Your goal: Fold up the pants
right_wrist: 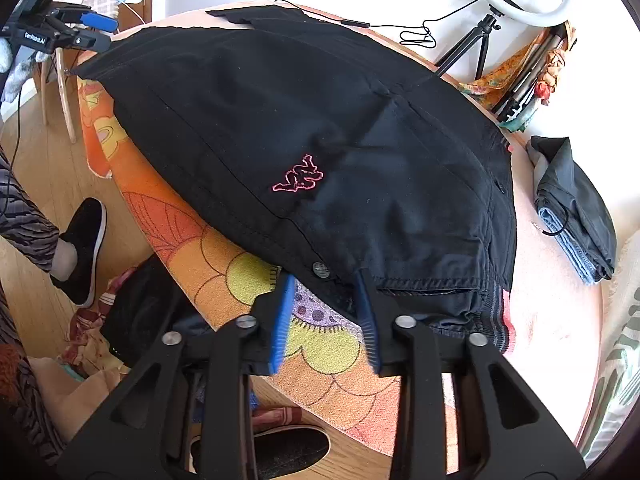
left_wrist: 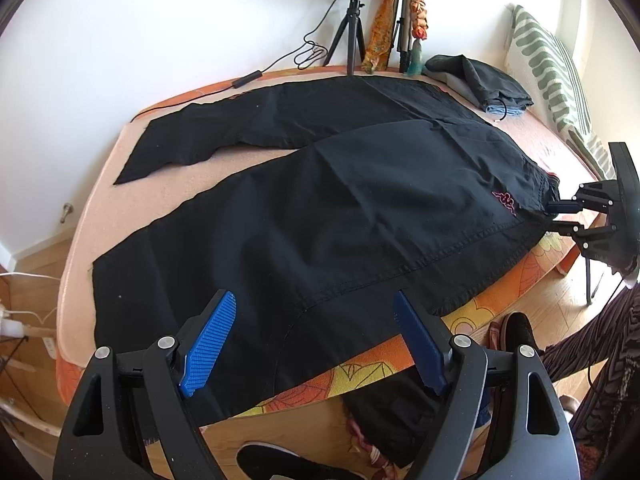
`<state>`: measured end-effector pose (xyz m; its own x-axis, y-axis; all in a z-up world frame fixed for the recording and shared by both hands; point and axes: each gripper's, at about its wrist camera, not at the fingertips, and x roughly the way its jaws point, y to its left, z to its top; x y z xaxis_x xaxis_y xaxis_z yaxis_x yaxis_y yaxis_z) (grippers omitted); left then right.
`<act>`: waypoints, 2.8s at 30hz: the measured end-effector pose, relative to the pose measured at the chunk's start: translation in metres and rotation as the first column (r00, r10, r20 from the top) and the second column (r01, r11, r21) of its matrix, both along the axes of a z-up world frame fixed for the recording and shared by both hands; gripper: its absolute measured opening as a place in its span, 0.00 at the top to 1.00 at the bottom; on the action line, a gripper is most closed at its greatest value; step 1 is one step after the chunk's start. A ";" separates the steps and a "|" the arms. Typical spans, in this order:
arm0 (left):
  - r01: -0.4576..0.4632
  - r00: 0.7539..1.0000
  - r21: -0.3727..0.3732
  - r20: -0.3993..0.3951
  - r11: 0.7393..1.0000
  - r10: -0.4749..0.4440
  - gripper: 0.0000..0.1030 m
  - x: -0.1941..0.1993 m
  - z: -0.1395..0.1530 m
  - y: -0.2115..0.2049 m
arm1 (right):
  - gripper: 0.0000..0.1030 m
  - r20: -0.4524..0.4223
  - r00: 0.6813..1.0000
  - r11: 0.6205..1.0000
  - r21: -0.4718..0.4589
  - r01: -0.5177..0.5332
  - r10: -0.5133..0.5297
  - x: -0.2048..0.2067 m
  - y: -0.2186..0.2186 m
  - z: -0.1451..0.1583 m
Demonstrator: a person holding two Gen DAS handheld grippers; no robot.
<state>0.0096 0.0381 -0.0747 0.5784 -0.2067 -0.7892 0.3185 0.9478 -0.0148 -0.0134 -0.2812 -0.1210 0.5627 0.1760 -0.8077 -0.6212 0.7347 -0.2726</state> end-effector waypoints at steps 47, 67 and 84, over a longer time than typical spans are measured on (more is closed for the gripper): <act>-0.016 0.961 0.133 0.276 0.991 -0.022 0.98 0.104 0.075 0.030 | 0.93 0.435 0.890 0.990 0.014 0.141 -0.133 0.095 0.037 0.137; -0.047 0.984 0.218 0.179 0.975 0.007 0.98 0.311 0.033 0.039 | 0.94 0.401 0.908 0.965 -0.170 0.201 -0.118 0.334 0.084 0.091; -0.027 0.999 0.043 0.036 0.999 0.026 0.60 0.356 -0.008 0.042 | 0.70 0.249 0.957 0.941 -0.260 0.216 -0.151 0.396 0.092 -0.003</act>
<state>0.3656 0.0802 -0.0824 0.6108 -0.1566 -0.7762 0.2927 0.9555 0.0376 0.3828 -0.1894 -0.1241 0.7338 -0.1630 -0.6596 -0.3828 0.7029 -0.5995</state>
